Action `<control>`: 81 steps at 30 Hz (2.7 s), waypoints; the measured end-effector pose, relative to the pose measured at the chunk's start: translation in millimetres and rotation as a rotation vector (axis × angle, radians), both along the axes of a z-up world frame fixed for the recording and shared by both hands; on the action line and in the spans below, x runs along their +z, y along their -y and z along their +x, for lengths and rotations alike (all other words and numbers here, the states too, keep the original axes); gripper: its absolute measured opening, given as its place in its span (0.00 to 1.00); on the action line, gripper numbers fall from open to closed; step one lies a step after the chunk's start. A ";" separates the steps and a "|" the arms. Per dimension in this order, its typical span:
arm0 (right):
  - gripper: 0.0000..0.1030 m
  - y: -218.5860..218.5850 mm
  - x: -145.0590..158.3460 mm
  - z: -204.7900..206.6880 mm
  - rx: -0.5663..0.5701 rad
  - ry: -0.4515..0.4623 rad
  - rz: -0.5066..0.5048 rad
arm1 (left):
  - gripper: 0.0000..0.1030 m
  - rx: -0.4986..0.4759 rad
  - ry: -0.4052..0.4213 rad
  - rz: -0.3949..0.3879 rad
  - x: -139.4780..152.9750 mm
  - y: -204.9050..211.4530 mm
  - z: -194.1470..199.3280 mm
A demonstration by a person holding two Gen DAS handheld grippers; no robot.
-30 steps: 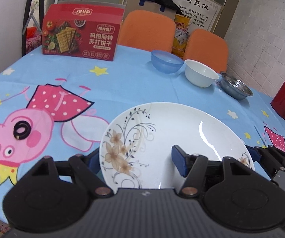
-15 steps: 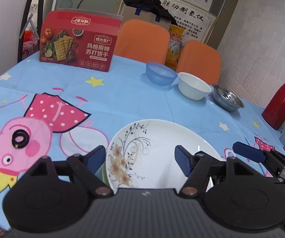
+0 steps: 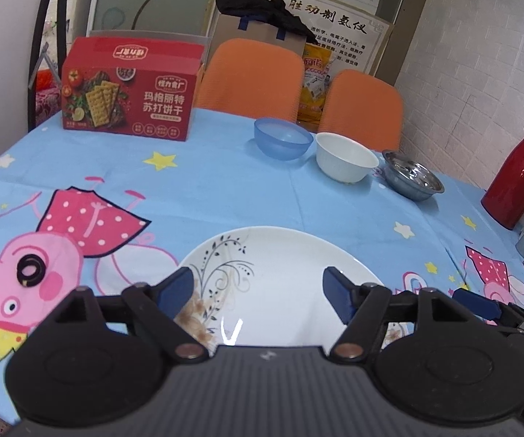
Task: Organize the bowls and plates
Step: 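Carry the floral plate toward the left gripper and set it on the stacked plates, then open the right gripper and move both grippers toward the steel bowl, then grasp the steel bowl rim with the right gripper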
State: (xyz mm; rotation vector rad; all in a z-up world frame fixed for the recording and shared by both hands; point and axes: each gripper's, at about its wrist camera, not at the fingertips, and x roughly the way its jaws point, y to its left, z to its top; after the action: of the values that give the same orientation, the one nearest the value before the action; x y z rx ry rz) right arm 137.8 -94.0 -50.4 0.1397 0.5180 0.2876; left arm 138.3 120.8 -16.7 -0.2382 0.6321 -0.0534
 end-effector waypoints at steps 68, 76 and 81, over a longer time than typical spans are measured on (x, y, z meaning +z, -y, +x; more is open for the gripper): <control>1.00 181.5 64.5 246.7 -0.259 0.107 -0.053 | 0.69 -0.373 0.013 0.187 79.2 206.7 344.7; 1.00 185.4 15.9 254.9 -0.253 -0.004 -0.062 | 0.68 -0.469 -0.143 0.138 10.7 214.6 394.8; 1.00 184.2 10.9 255.4 -0.235 -0.027 -0.058 | 0.68 -0.471 -0.177 0.027 -2.5 212.0 409.4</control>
State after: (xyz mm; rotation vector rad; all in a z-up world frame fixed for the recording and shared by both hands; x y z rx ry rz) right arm 393.1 -278.2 -39.6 0.1465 0.5307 0.0409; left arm 547.7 -91.2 -19.2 -0.0637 0.8552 -0.4802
